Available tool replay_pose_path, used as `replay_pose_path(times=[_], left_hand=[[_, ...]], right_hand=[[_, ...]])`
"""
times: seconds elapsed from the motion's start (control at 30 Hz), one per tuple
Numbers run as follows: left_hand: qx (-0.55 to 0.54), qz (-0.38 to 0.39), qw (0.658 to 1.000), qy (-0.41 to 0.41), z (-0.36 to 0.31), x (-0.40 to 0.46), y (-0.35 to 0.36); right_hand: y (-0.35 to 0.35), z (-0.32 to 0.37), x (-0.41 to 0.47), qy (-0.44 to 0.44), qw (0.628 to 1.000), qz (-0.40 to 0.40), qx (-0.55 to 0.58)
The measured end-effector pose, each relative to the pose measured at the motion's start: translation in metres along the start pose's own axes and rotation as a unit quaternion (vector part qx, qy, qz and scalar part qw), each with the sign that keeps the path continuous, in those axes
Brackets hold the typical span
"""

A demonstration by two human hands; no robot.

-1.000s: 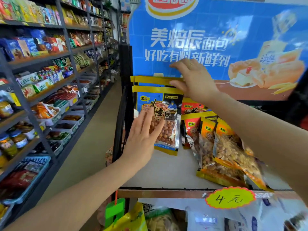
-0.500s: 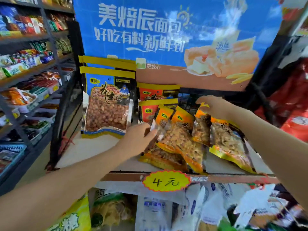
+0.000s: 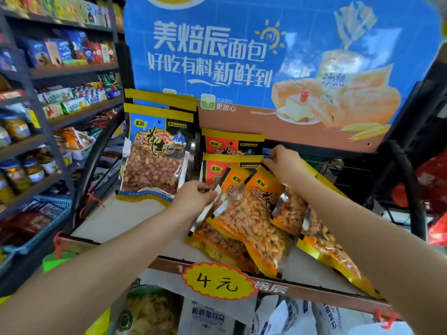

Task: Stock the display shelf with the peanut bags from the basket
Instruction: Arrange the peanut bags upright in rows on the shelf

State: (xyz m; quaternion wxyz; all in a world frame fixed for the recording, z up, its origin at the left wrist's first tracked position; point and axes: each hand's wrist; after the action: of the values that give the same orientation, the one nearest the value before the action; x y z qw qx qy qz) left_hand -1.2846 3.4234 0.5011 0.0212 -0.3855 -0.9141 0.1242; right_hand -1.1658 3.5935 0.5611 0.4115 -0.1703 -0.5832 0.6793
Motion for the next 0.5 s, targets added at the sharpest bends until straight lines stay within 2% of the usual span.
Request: replay_pose_path(times=[0.17, 0.37, 0.5], left_hand=[[0.031, -0.018, 0.999, -0.005, -0.002, 0.004, 0.004], [-0.093, -0.008, 0.996, 0.009, -0.014, 0.001, 0.005], [-0.105, -0.006, 0.993, 0.054, -0.018, -0.001, 0.008]], right_hand=[[0.003, 0.015, 0.013, 0.007, 0.995, -0.028, 0.093], [-0.004, 0.013, 0.018, 0.007, 0.986, -0.055, 0.16], [-0.022, -0.004, 0.019, 0.037, 0.974, -0.139, 0.174]])
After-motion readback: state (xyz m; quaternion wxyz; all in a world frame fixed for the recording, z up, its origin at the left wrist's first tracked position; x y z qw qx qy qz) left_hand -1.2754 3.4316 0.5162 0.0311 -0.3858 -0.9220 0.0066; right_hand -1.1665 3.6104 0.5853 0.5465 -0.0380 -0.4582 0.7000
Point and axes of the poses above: each hand's wrist, its own x-axis towards the middle knuckle, its own y-axis out of the palm, z = x × y, and after that the axes turned 7 degrees about -x, right-handed
